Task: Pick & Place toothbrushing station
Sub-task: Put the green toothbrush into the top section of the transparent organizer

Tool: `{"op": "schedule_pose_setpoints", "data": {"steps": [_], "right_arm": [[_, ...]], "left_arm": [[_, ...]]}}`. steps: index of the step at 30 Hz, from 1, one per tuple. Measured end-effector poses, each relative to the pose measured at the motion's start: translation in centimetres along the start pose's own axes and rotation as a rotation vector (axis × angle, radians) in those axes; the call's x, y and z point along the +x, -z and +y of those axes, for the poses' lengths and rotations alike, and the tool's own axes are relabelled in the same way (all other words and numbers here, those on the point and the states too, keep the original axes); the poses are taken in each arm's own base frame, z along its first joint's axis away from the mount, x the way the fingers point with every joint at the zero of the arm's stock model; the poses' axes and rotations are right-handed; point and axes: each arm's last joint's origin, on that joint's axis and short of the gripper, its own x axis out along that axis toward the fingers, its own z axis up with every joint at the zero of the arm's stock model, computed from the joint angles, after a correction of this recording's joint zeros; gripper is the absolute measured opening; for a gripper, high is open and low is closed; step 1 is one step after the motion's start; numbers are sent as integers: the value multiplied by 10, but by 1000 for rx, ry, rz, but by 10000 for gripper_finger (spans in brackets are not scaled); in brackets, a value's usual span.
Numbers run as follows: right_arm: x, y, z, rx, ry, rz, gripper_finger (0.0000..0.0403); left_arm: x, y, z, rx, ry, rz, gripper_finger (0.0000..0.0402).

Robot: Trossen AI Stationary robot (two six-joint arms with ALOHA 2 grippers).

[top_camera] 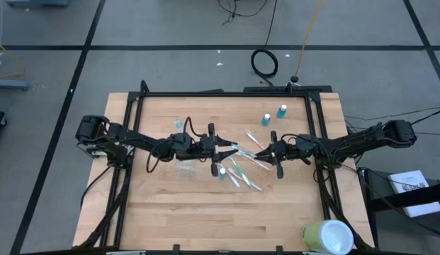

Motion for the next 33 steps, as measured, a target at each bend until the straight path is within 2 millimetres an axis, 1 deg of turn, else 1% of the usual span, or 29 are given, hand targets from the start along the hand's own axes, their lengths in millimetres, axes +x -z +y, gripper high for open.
{"op": "schedule_pose_setpoints", "data": {"steps": [16, 18, 24, 26, 29, 33], "right_arm": [[0, 0, 0, 0, 0, 0, 22], [0, 0, 0, 0, 0, 0, 22], [0, 0, 0, 0, 1, -1, 22], [0, 0, 0, 0, 2, 0, 22], [0, 0, 0, 0, 3, 0, 25], [0, 0, 0, 23, 6, -1, 42]], "left_arm": [[0, 0, 0, 0, -1, 0, 107], [0, 0, 0, 0, 0, 0, 96], [0, 0, 0, 0, 10, 0, 43], [0, 0, 0, -1, 12, 0, 31], [0, 0, 0, -1, 13, -1, 22], [0, 0, 0, -1, 13, -1, 26]]}}
